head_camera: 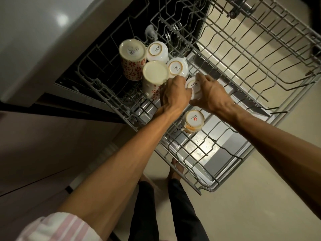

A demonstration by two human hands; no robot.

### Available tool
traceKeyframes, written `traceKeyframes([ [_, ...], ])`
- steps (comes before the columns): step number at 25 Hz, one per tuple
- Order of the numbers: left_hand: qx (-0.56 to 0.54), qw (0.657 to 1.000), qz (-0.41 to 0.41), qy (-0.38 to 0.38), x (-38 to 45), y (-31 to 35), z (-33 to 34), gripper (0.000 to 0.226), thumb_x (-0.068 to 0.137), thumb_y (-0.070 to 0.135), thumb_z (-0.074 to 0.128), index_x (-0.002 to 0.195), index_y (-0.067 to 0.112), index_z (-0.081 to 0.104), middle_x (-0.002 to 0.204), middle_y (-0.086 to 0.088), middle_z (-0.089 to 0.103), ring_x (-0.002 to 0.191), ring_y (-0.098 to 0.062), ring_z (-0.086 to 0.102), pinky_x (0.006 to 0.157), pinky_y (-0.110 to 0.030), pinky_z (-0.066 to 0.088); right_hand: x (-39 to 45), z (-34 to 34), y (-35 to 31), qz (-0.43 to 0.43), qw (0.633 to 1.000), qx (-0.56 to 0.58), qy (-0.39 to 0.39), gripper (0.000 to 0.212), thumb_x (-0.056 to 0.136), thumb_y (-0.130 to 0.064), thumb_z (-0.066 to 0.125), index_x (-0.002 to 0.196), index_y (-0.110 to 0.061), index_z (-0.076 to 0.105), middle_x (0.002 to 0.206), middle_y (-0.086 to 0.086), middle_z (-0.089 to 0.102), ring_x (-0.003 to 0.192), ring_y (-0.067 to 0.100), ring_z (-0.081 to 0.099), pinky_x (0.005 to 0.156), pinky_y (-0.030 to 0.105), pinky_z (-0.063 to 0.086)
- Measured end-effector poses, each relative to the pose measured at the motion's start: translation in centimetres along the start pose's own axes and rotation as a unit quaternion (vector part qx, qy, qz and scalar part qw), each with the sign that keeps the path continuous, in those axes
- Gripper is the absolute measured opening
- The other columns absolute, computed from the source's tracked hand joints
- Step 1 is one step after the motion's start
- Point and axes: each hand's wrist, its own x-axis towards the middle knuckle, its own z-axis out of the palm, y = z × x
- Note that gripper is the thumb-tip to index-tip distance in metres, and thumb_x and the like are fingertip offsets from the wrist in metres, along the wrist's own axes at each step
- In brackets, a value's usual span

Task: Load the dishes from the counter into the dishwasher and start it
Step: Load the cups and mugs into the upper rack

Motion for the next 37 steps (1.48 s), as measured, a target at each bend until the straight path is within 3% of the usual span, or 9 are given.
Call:
traceKeyframes([
  [6, 0.001, 0.999, 0.032, 0.004, -0.6, -0.3, -0.1, 0.017, 0.088, 0.024, 0.066, 0.097, 0.009, 0.066, 0.098, -0.007, 0.067, 0.088, -0.022, 0.062, 0.075, -0.036, 0.05, 0.0, 0.0, -0.1, 0.012, 0.999, -0.017, -0.025, 0.101, 0.075, -0.022, 0.082, 0.152, -0.008, 0.018, 0.142, 0.016, 0.042, 0.121, 0.034, 0.05, 0.098, 0.041, 0.047],
  [9, 0.022, 0.998, 0.065, 0.013, -1.4, -0.3, -0.6, 0.019, 0.092, 0.02, 0.06, 0.107, 0.009, 0.065, 0.102, -0.007, 0.067, 0.093, -0.019, 0.06, 0.073, -0.027, 0.042, -0.4, -0.8, -0.3, 0.018, 0.999, -0.004, -0.038, 0.106, 0.076, -0.021, 0.08, 0.154, -0.007, 0.01, 0.145, 0.019, 0.039, 0.121, 0.036, 0.051, 0.097, 0.043, 0.049],
  [14, -0.006, 0.998, 0.059, 0.016, -3.6, 0.6, -2.7, 0.026, 0.096, 0.022, 0.056, 0.116, 0.007, 0.062, 0.1, -0.004, 0.064, 0.087, -0.008, 0.051, 0.061, -0.012, 0.034, -2.3, -2.7, -1.6, 0.0, 0.999, 0.047, -0.006, 0.086, 0.086, -0.034, 0.069, 0.151, -0.003, 0.023, 0.149, 0.019, 0.04, 0.128, 0.034, 0.048, 0.101, 0.037, 0.043],
  [17, -0.073, 0.996, 0.043, 0.039, -5.8, 1.3, -4.9, 0.036, 0.097, 0.02, 0.056, 0.129, 0.004, 0.057, 0.123, -0.007, 0.064, 0.11, -0.011, 0.052, 0.082, -0.007, 0.034, -3.7, -3.9, -2.8, 0.0, 0.995, 0.08, 0.058, 0.07, 0.091, -0.037, 0.061, 0.147, -0.006, 0.034, 0.148, 0.014, 0.044, 0.131, 0.028, 0.047, 0.105, 0.035, 0.041],
  [21, -0.179, 0.978, 0.037, 0.104, -9.4, 1.3, -8.4, 0.036, 0.095, 0.018, 0.059, 0.13, 0.006, 0.059, 0.131, -0.008, 0.062, 0.122, -0.016, 0.056, 0.101, -0.026, 0.047, -6.1, -6.0, -5.5, -0.016, 0.982, 0.124, 0.143, 0.053, 0.094, -0.036, 0.057, 0.141, -0.013, 0.047, 0.142, 0.004, 0.054, 0.126, 0.017, 0.052, 0.104, 0.033, 0.044],
  [25, -0.233, 0.962, 0.037, 0.141, -14.1, 1.6, -10.9, 0.033, 0.095, 0.018, 0.059, 0.127, 0.011, 0.062, 0.129, -0.001, 0.064, 0.121, -0.009, 0.057, 0.102, -0.034, 0.048, -9.5, -8.6, -8.7, -0.061, 0.97, 0.144, 0.185, 0.039, 0.097, -0.032, 0.056, 0.134, -0.018, 0.055, 0.134, -0.002, 0.058, 0.122, 0.005, 0.049, 0.102, 0.028, 0.042],
  [31, -0.263, 0.946, -0.01, 0.191, -19.4, 0.5, -15.8, 0.033, 0.095, 0.02, 0.06, 0.128, 0.016, 0.061, 0.128, 0.009, 0.062, 0.12, 0.002, 0.054, 0.101, -0.012, 0.042, -13.7, -11.4, -14.8, -0.134, 0.962, 0.153, 0.18, 0.041, 0.097, -0.036, 0.055, 0.132, -0.016, 0.058, 0.129, -0.002, 0.062, 0.118, 0.014, 0.06, 0.097, 0.034, 0.05],
  [34, -0.287, 0.932, -0.046, 0.217, -21.2, -0.3, -18.9, 0.035, 0.096, 0.024, 0.059, 0.13, 0.019, 0.06, 0.127, 0.019, 0.056, 0.121, 0.007, 0.051, 0.1, -0.008, 0.04, -14.9, -12.1, -18.7, -0.178, 0.954, 0.189, 0.154, 0.042, 0.095, -0.035, 0.056, 0.133, -0.018, 0.058, 0.131, -0.005, 0.061, 0.123, 0.003, 0.055, 0.101, 0.02, 0.045],
  [37, -0.305, 0.915, -0.081, 0.252, -23.2, -1.4, -22.4, 0.038, 0.096, 0.032, 0.057, 0.133, 0.028, 0.057, 0.126, 0.027, 0.053, 0.122, 0.013, 0.047, 0.1, -0.009, 0.04, -15.4, -12.6, -23.3, -0.228, 0.946, 0.196, 0.125, 0.041, 0.095, -0.035, 0.055, 0.133, -0.019, 0.057, 0.133, -0.005, 0.06, 0.124, 0.004, 0.054, 0.098, 0.027, 0.05],
])
